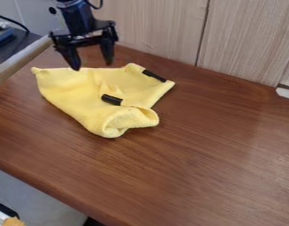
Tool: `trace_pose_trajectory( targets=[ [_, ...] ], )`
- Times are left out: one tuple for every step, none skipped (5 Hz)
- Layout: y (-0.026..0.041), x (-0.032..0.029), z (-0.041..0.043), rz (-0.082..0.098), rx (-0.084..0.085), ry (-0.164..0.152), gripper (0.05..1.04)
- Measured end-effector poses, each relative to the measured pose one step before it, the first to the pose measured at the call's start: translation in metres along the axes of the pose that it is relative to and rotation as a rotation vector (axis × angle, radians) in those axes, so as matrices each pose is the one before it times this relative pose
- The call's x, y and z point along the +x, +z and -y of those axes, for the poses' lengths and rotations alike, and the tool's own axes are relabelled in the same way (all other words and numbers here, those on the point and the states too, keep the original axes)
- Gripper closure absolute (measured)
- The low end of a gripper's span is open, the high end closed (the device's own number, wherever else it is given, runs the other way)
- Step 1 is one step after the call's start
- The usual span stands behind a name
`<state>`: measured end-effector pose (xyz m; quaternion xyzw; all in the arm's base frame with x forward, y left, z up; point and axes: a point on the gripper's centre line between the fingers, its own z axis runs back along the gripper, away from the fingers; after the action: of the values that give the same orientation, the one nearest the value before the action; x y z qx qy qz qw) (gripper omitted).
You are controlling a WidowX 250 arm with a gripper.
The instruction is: Fold the cloth from the left to the right
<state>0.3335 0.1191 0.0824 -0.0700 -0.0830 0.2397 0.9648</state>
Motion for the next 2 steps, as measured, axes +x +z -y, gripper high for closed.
trace_pose_trajectory(
  targets=[
    [-0.00293, 0.00675, -0.01583, -0.0202, 0.0218, 0.0534, 0.083],
    [0.01582, 0.01314, -0.01934, 0.0279, 0.0460, 0.0551, 0.083]
  ],
)
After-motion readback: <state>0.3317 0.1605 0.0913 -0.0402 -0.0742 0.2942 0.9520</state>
